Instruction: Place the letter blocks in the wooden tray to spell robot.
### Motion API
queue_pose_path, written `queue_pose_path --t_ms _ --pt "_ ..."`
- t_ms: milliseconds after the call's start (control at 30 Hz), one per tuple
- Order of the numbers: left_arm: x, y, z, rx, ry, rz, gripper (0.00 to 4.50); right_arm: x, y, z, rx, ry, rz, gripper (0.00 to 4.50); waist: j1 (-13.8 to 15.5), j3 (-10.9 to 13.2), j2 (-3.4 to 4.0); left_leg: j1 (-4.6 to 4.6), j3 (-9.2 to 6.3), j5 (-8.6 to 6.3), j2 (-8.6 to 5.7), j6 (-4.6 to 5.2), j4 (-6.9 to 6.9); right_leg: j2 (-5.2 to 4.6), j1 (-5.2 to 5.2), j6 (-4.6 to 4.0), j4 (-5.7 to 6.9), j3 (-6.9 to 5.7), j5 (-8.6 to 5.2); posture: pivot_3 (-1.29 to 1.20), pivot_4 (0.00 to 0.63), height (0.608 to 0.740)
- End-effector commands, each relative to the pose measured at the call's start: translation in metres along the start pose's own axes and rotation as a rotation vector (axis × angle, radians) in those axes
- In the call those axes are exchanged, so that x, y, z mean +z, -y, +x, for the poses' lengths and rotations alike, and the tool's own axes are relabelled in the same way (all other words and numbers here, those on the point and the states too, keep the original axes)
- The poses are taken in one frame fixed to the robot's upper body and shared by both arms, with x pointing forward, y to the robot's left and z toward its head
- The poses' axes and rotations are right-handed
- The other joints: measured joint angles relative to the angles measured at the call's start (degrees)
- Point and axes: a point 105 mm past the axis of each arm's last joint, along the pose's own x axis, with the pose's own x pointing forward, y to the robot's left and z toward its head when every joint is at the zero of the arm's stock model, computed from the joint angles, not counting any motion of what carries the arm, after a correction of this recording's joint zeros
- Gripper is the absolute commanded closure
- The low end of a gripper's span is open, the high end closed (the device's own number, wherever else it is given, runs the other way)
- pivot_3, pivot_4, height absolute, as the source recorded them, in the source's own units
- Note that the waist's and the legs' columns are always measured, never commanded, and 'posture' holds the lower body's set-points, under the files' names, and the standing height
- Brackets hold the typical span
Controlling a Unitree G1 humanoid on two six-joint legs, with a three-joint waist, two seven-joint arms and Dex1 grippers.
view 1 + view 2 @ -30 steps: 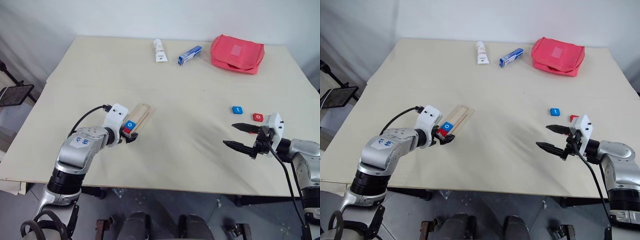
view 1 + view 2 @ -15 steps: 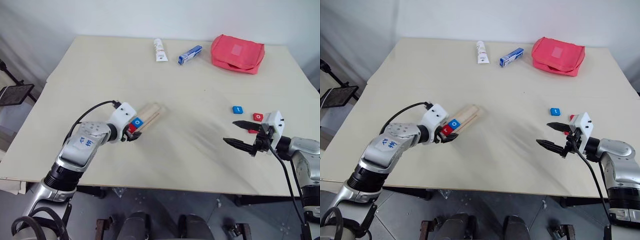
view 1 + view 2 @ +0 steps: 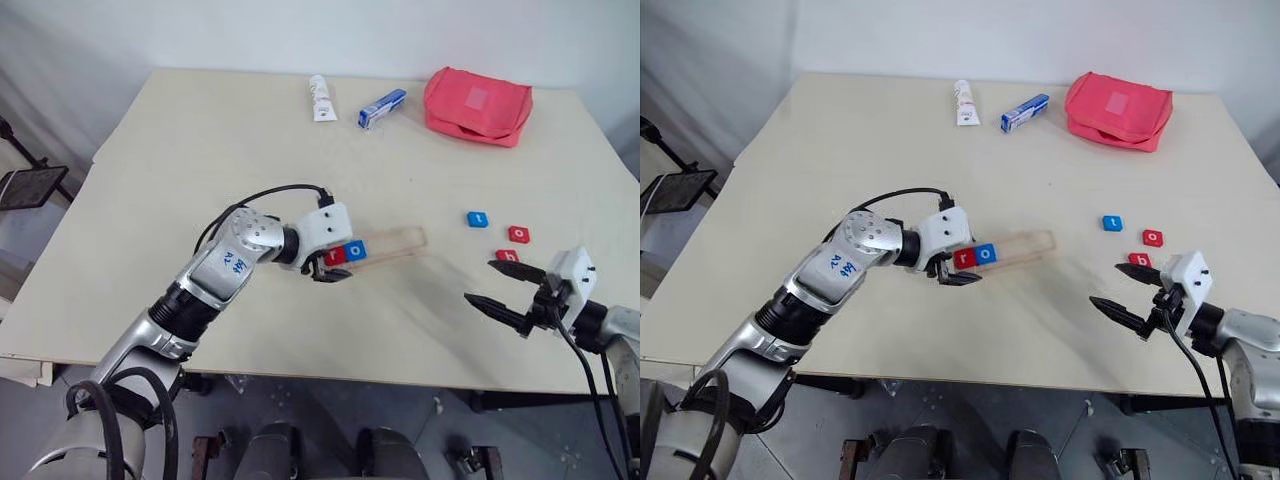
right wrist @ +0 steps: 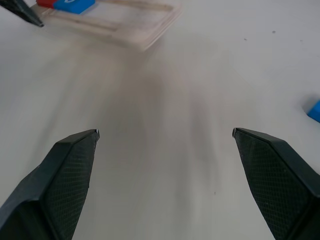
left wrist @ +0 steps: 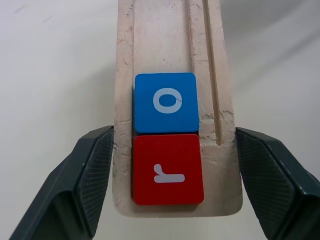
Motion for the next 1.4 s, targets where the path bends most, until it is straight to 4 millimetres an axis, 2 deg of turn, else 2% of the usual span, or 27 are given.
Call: queue_pose_path --t_ms 33,167,500,667,1033,1133,1400 --pt "0.014 0.005 0.004 -0.061 0.037 0.066 1.11 0.013 -0.003 -0.015 -0.054 0.043 -0.033 0.0 0.1 0.0 0.01 0.01 0.0 0.0 0.01 0.0 0.0 0.0 0.0 0.0 0.0 0.0 0.0 0.0 0.15 0.74" --pt "0.024 0.018 0.017 -0.163 0.063 0.079 1.11 0.007 -0.012 -0.03 -0.103 0.032 -0.014 0.0 0.5 0.0 0.0 0.01 -0.04 0.0 -0.02 0.03 0.01 -0.02 0.04 0.01 0.01 -0.03 0.0 0.0 0.15 0.74" --pt "0.03 0.045 0.031 -0.286 0.041 0.056 1.11 0.007 -0.022 -0.045 -0.156 0.021 -0.004 0.0 0.6 0.0 0.01 0.03 -0.02 0.0 -0.03 0.06 0.02 -0.02 0.07 0.02 -0.01 0.01 0.0 0.0 0.15 0.74" --pt "0.026 0.047 0.041 -0.274 -0.005 0.018 1.11 0.007 -0.023 -0.048 -0.169 0.018 -0.001 0.0 0.7 0.0 0.01 0.04 -0.02 0.01 -0.03 0.08 0.02 -0.03 0.08 0.02 -0.01 0.02 0.0 0.0 0.15 0.74" --pt "0.02 0.052 0.043 -0.289 -0.026 0.06 1.11 0.008 -0.026 -0.051 -0.182 0.013 0.001 0.0 0.9 0.0 0.01 0.04 -0.03 0.01 -0.04 0.08 0.02 -0.03 0.09 0.02 -0.01 0.03 0.0 0.0 0.15 0.74" --pt "0.021 0.053 0.044 -0.295 -0.023 0.062 0.11 0.01 -0.025 -0.051 -0.185 0.014 -0.001 0.0 1.0 0.0 0.01 0.04 -0.02 0.01 -0.04 0.08 0.03 -0.03 0.09 0.02 -0.01 0.04 0.0 0.0 0.15 0.74" --pt "0.02 0.046 0.041 -0.255 0.002 0.091 0.03 0.015 -0.024 -0.053 -0.211 0.022 -0.01 0.0 1.2 0.0 0.01 0.05 -0.02 0.01 -0.04 0.08 0.04 -0.03 0.09 0.02 -0.01 0.04 0.0 0.0 0.15 0.74"
